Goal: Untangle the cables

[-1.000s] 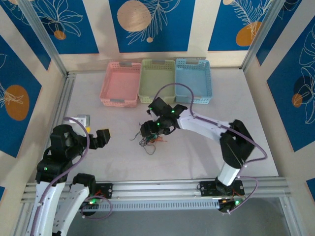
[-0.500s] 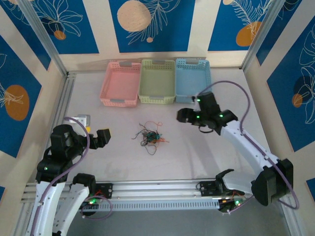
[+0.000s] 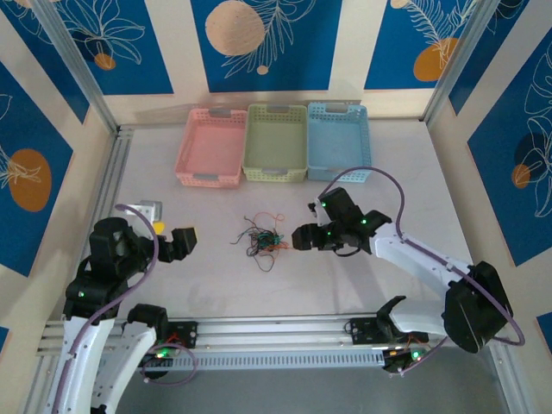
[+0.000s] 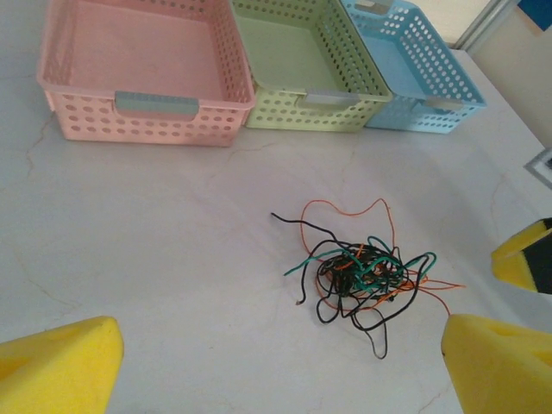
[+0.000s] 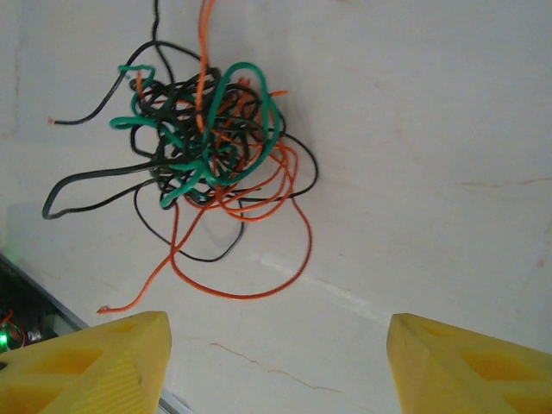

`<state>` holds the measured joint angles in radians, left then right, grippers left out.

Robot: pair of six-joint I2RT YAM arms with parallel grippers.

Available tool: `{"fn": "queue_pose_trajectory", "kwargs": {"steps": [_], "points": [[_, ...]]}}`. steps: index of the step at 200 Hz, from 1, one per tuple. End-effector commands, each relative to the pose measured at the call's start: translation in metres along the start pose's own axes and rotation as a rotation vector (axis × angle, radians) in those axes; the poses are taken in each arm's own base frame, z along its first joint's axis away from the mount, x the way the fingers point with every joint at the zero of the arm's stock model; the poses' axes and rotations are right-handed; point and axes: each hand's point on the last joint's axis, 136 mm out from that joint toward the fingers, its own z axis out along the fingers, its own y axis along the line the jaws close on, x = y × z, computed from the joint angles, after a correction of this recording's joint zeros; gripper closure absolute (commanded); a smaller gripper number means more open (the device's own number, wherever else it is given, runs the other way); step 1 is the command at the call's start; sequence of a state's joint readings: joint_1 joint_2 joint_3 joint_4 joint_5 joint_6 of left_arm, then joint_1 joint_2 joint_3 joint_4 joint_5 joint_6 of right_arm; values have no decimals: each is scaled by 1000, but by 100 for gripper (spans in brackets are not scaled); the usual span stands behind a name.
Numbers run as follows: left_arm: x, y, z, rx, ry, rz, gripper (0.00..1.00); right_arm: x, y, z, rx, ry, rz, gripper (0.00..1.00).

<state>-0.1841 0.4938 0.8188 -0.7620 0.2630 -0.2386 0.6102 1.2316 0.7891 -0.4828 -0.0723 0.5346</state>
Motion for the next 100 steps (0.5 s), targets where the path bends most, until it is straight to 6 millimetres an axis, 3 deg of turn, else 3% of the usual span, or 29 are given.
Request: {"fn": "queue_pose_trajectory", "kwargs": {"steps": [1,28,67,100], "points": [[0,-12,4,71,4,26,6,1,11,6,-65,13,-64,34],[-2,-33,10,197,52,7,11,-5,11,8,-62,6,-88,36],[-5,-47,40,259,97,-102,19,-6,-4,14,-54,-8,-19,38],[26,-64,88,204,190,-45,22,-8,-19,13,-78,-15,66,40]]}}
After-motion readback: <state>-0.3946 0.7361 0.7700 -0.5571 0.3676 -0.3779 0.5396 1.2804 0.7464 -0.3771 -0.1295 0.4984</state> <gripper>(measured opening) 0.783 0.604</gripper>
